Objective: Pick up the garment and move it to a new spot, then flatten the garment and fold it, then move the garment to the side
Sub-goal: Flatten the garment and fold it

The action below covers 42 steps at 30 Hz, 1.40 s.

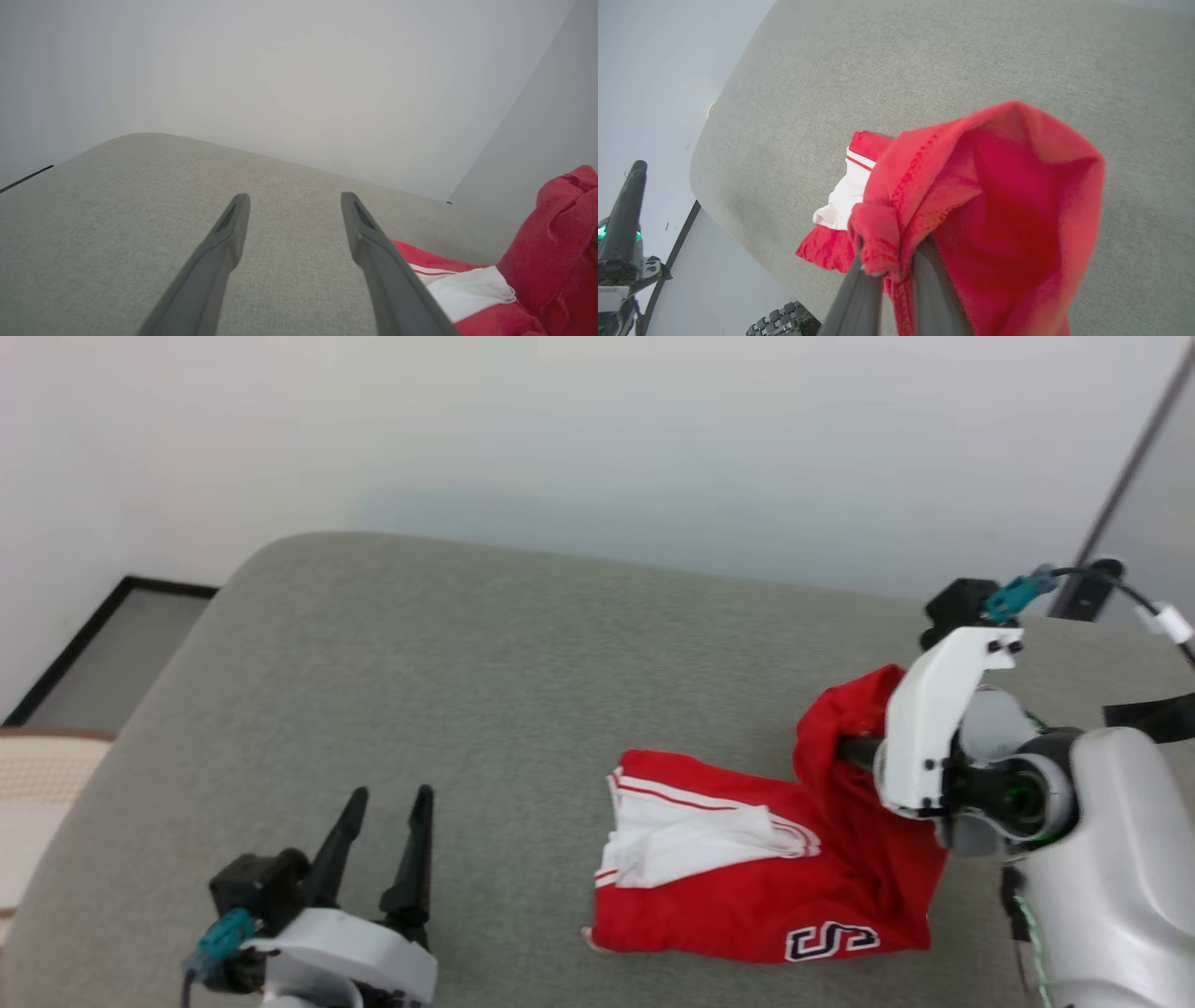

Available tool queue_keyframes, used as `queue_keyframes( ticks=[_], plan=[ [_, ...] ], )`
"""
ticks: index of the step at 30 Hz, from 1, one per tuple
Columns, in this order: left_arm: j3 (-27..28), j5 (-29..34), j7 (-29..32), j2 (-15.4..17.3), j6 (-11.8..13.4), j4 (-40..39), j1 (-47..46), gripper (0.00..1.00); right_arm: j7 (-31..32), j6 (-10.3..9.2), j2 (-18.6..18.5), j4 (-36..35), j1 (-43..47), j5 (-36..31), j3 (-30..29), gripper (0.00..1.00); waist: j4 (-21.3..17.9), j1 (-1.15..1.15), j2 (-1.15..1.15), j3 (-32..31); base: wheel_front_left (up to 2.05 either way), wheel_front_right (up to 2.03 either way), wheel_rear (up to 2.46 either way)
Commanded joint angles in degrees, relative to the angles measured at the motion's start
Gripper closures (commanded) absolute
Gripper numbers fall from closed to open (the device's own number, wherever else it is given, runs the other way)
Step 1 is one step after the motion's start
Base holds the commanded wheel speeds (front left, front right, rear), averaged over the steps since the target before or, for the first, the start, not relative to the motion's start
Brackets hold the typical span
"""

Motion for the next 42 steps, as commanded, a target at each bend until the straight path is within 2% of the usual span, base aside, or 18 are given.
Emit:
queue_keyframes(
  ticks=[1, 17, 28, 37, 38, 40, 41, 42],
  plan=[
    [-0.09, 0.05, -0.08, -0.13, -0.20, 0.16, -0.43, 0.00, -0.56, -0.07, 0.12, 0.28, -0.50, 0.47, 0.50, 1.00, 2.24, 0.00, 0.00, 0.23, 0.00, 0.00, 0.00],
    [-3.50, -0.89, -0.63, -2.08, -0.89, 4.38, -4.55, 0.00, -15.20, -0.07, 0.11, 19.69, -7.25, 6.84, 16.38, 1.00, 9.40, 0.00, 0.00, 2.24, 0.00, 0.00, 0.00],
    [-4.13, -1.52, -0.77, -2.65, -1.24, 6.22, -5.99, 0.00, -18.97, -0.07, 0.11, 29.72, -10.51, 9.07, 27.32, 1.00, 10.46, 0.00, 0.00, 3.22, 0.00, 0.00, 0.00],
    [-4.47, -1.78, -0.79, -3.01, -1.26, 6.70, -6.98, 0.00, -22.72, -0.07, 0.13, 32.60, -11.53, 10.37, 35.48, 1.00, 10.95, 0.00, 0.00, 3.45, 0.00, 0.00, 0.00],
    [-4.59, -1.88, -0.80, -3.05, -1.27, 6.71, -7.09, 0.00, -23.09, -0.07, 0.15, 32.96, -11.58, 10.67, 35.95, 0.89, 11.00, 0.00, 0.00, 3.43, 0.00, 0.00, 0.00],
    [-4.66, -1.96, -0.80, -2.96, -1.27, 6.69, -7.19, 0.00, -23.83, -0.07, 0.15, 33.44, -12.25, 10.32, 37.34, 0.47, 11.05, 0.00, 0.00, 3.37, 0.00, 0.00, 0.00],
    [-4.76, -2.05, -0.80, -2.92, -1.28, 6.73, -7.20, 0.00, -23.87, -0.07, 0.15, 33.62, -12.42, 10.54, 37.78, 0.00, 11.09, 0.00, 0.00, 3.34, 0.00, 0.00, 0.00],
    [-4.79, -2.20, -0.80, -2.83, -1.28, 6.75, -7.16, 0.00, -23.78, -0.07, 0.13, 33.69, -12.42, 11.21, 38.13, 0.00, 11.10, 0.00, 0.00, 3.26, 0.00, 0.00, 0.00]
  ],
)
